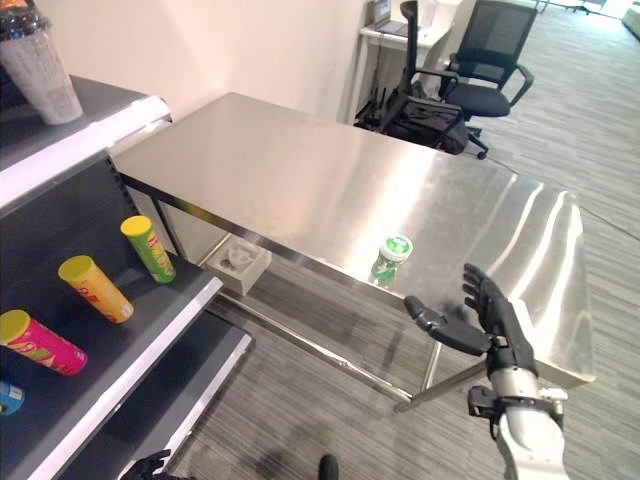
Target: Put the goods on the table back onto the shelves and tidy them up.
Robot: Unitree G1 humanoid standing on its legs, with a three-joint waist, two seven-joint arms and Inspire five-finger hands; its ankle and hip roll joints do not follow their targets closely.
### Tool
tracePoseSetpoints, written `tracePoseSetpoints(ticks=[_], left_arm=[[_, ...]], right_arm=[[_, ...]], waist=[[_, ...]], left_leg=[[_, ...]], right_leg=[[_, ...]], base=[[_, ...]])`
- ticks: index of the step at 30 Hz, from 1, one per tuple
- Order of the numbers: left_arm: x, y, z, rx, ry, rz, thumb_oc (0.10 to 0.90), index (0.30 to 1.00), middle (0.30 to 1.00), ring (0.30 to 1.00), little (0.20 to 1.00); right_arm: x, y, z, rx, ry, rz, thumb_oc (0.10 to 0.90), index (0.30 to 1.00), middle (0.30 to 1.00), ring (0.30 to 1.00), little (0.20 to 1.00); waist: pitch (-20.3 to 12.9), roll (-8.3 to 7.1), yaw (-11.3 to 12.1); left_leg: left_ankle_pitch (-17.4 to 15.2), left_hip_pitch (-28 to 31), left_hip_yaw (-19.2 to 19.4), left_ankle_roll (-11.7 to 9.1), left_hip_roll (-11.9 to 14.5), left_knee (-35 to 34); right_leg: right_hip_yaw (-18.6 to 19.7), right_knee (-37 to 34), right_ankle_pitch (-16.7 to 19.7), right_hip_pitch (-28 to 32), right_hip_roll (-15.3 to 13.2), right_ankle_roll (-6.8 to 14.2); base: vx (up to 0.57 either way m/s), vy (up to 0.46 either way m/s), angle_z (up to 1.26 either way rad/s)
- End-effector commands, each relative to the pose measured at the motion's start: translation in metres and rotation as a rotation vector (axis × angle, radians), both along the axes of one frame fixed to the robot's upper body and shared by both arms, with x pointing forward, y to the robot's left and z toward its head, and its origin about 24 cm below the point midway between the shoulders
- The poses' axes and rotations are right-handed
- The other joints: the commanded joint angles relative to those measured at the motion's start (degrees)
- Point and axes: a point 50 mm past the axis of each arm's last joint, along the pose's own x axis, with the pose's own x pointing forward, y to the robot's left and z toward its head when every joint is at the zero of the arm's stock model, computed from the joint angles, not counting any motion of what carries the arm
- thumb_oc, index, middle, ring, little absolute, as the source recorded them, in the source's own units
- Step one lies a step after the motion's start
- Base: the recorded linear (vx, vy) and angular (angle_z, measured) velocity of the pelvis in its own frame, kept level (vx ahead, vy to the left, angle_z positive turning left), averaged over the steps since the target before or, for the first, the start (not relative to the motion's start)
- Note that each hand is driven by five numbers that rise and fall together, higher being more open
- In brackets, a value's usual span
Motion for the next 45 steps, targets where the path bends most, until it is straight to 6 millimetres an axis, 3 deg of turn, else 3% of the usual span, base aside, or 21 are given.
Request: tracePoseSetpoints(ticks=[1, 12, 27, 29, 30, 31, 39, 45], left_arm=[[0.03, 0.017, 0.011, 0.06, -0.09, -0.028, 0.8, 0.9, 0.9, 0.9, 0.9], [0.025, 0.023, 0.012, 0.077, -0.069, -0.039, 0.8, 0.9, 0.9, 0.9, 0.9], [0.028, 0.022, 0.013, 0.073, -0.089, -0.032, 0.8, 0.9, 0.9, 0.9, 0.9], [0.029, 0.021, 0.013, 0.072, -0.092, -0.031, 0.8, 0.9, 0.9, 0.9, 0.9], [0.029, 0.021, 0.013, 0.072, -0.094, -0.03, 0.8, 0.9, 0.9, 0.9, 0.9], [0.03, 0.021, 0.014, 0.074, -0.096, -0.028, 0.8, 0.9, 0.9, 0.9, 0.9], [0.032, 0.025, 0.015, 0.083, -0.106, 0.002, 0.8, 0.9, 0.9, 0.9, 0.9], [0.026, 0.028, 0.014, 0.089, -0.089, 0.017, 0.8, 0.9, 0.9, 0.9, 0.9]], right_arm=[[0.011, -0.016, 0.063, -0.121, -0.303, -0.085, 0.8, 0.9, 0.9, 0.9, 0.9], [0.045, -0.016, 0.082, -0.204, -0.331, -0.065, 0.8, 0.9, 0.9, 0.9, 0.9], [0.04, -0.024, 0.079, -0.273, -0.288, -0.116, 0.8, 0.9, 0.9, 0.9, 0.9], [0.042, -0.022, 0.078, -0.264, -0.297, -0.117, 0.549, 0.524, 0.524, 0.524, 0.524], [0.044, -0.021, 0.078, -0.256, -0.301, -0.116, 0.511, 0.467, 0.467, 0.467, 0.467], [0.045, -0.019, 0.077, -0.252, -0.305, -0.112, 0.4, 0.3, 0.3, 0.3, 0.3], [0.053, -0.009, 0.078, -0.263, -0.315, -0.088, 0.4, 0.3, 0.3, 0.3, 0.3], [0.048, -0.014, 0.087, -0.306, -0.338, -0.112, 0.4, 0.3, 0.3, 0.3, 0.3]], waist=[[0.7, -2.26, 1.1], [1.5, -2.63, 4.5], [2.2, -2.67, 4.6], [2.3, -2.67, 4.7], [2.3, -2.68, 4.8], [2.4, -2.7, 4.9], [2.9, -3.25, 5.4], [2.9, -3.48, 5.7]], left_leg=[[-4.6, -0.3, -2.9, 0.8, -0.7, 0.2], [-4.4, -1.6, -5.1, 0.9, -1.5, 0.2], [-4.6, -2.0, -6.2, 0.9, -1.5, 0.2], [-4.6, -2.0, -6.3, 0.9, -1.5, 0.2], [-4.6, -2.1, -6.3, 0.9, -1.6, 0.2], [-4.6, -2.2, -6.4, 1.0, -1.6, 0.2], [-4.1, -3.6, -7.0, 0.9, -1.7, 0.2], [-4.3, -3.3, -7.1, 0.9, -1.7, 0.2]], right_leg=[[-3.7, 1.1, -5.6, 2.4, -1.5, 3.1], [-5.6, 1.1, -6.1, 2.7, -1.9, 2.9], [-6.2, 1.1, -6.6, 2.9, -2.0, 2.9], [-6.2, 1.1, -6.6, 2.8, -2.0, 2.9], [-6.2, 1.1, -6.6, 2.8, -2.1, 2.9], [-6.2, 1.1, -6.6, 2.7, -2.1, 2.9], [-6.6, 1.1, -6.4, 1.7, -2.2, 3.0], [-6.9, 1.1, -6.7, 2.3, -2.1, 2.9]], base=[[0.0, 0.0, 0.0], [0.03, -0.004, 0.16], [0.01, -0.005, 0.02], [0.0, 0.0, 0.0], [0.0, 0.0, 0.0], [0.0, 0.0, 0.0], [-0.01, -0.001, 0.03], [0.0, -0.001, 0.02]])
